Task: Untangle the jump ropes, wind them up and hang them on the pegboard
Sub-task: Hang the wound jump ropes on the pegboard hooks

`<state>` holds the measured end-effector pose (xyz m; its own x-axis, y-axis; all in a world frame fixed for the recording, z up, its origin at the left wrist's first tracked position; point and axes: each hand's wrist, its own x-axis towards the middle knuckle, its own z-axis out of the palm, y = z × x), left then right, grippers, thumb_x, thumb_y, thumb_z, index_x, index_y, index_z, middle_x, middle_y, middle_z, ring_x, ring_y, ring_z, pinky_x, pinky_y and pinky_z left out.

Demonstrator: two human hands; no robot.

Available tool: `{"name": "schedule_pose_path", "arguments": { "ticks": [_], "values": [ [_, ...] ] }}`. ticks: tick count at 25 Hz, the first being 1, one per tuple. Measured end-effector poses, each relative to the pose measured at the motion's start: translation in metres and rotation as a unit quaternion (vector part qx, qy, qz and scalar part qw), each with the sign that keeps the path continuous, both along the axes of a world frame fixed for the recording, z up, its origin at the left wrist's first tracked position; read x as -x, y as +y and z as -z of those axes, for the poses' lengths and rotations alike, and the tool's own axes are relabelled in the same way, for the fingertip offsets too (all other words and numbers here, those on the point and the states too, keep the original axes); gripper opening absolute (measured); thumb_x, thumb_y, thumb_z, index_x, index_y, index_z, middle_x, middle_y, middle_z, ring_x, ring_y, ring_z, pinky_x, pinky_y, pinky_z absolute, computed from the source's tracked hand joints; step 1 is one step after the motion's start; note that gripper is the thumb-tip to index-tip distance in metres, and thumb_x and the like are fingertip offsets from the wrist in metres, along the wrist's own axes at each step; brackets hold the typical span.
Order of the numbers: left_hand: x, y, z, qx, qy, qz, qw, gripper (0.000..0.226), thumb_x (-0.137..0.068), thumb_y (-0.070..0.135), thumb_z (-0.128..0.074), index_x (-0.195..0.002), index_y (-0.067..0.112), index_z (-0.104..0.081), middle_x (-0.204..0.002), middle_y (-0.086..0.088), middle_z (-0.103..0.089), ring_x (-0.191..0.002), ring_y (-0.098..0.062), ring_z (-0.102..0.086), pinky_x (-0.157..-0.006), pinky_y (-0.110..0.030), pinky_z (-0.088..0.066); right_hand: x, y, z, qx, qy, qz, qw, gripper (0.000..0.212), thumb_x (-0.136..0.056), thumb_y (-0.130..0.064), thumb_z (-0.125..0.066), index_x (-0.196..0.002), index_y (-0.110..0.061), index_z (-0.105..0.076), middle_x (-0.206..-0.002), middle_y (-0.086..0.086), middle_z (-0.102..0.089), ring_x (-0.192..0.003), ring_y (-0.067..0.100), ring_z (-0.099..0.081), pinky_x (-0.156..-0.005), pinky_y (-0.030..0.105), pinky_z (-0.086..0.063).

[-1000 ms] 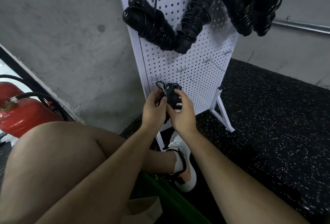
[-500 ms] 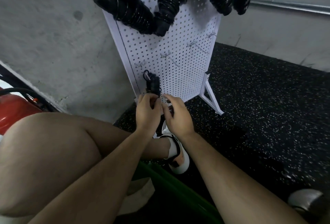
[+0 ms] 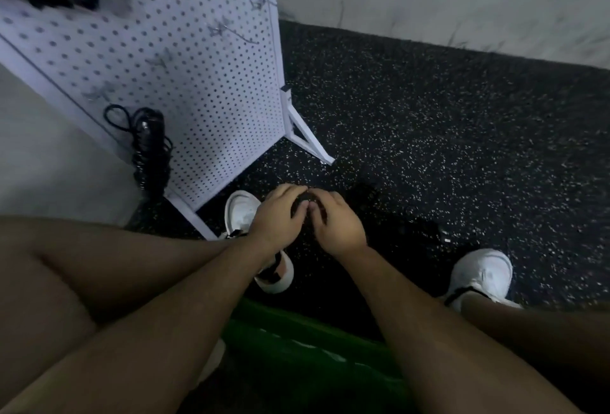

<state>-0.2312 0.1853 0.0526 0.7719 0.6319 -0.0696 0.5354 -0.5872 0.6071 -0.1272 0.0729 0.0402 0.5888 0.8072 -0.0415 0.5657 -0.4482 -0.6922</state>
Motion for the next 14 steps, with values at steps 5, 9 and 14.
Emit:
{"name": "schedule_pose_path", "arguments": {
  "ticks": [5,9,14],
  "values": [
    [-0.056,-0.023,0.054,0.054,0.060,0.073,0.994,0.044,-0.101,0.030,-0.055,-0.144,0.021,-0.053,-0.145,0.000,-0.049,-0.133,-0.021,-0.046,-0.111,-0.041,-0.041,-0.054,-0.031,0.042,0.098,0.062,0.155,0.981,0.036,-0.102,-0.034,-0.048,-0.134,-0.021,-0.058,-0.132,0.005,-0.056,-0.107,0.026,-0.061,-0.082,0.036,-0.052],
    [-0.100,-0.026,0.094,0.075,0.118,0.096,0.986,0.054,-0.099,0.029,-0.058,-0.151,0.022,-0.044,-0.151,-0.003,-0.043,-0.138,-0.023,-0.041,-0.112,-0.044,-0.040,-0.086,-0.027,0.066,0.139,0.166,0.180,0.960,0.045,-0.102,-0.030,-0.048,-0.144,-0.016,-0.046,-0.137,0.012,-0.052,-0.119,0.029,-0.056,-0.095,0.036,-0.047],
    [-0.151,-0.021,0.134,0.127,0.199,0.109,0.966,0.064,-0.100,0.020,-0.056,-0.158,0.019,-0.030,-0.160,-0.016,-0.032,-0.143,-0.035,-0.036,-0.117,-0.047,-0.034,-0.109,-0.012,0.086,0.113,0.359,0.278,0.884,0.052,-0.097,-0.025,-0.053,-0.145,-0.012,-0.040,-0.129,0.008,-0.059,-0.118,0.027,-0.059,-0.090,0.030,-0.045]
  ]
}}
